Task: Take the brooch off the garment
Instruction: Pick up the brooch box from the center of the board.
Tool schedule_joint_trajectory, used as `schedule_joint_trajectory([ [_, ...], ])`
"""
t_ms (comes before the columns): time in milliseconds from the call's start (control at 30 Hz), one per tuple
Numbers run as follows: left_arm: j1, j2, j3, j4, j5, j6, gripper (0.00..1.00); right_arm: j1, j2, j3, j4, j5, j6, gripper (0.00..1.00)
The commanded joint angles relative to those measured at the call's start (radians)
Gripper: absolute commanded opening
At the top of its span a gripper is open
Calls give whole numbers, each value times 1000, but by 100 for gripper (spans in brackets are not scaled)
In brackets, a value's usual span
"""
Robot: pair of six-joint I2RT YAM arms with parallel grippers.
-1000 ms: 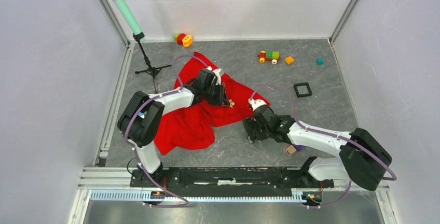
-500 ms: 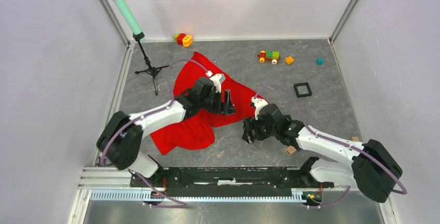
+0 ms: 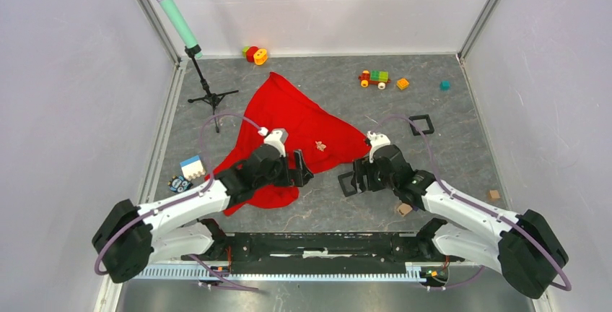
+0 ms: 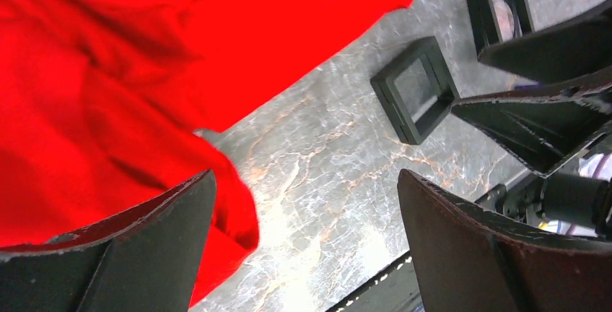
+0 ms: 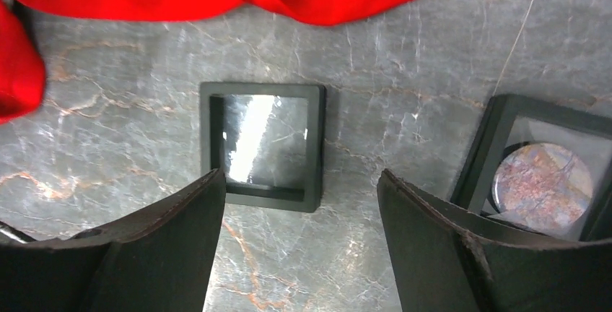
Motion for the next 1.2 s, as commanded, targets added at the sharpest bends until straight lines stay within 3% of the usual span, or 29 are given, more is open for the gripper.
schedule_joint_trajectory([
  [0,14,-109,-59,73,-111,-93,100,-16,18,-53,94,-107,17,81],
  [133,13,-66,-19,40,-34,-71,100,-16,50,-97,209,-254,74,80],
  [333,-8,61,16,71,60,-82,100,35,92,-193,516,-467,223,76],
  [500,-63,155,87,20,39,-48,100,73,79,-228,651,-574,288,74],
  [667,-209,252,248,-189,-237,42,100,66,-119,-208,387,-270,213,76],
  [733,-241,289,295,-222,-283,73,100,61,-209,-202,293,-144,206,77],
  [900,-280,400,402,-244,-266,253,100,58,-429,-222,142,107,203,80],
  [1167,-279,557,538,-313,-257,359,100,57,-639,-238,52,244,206,82],
])
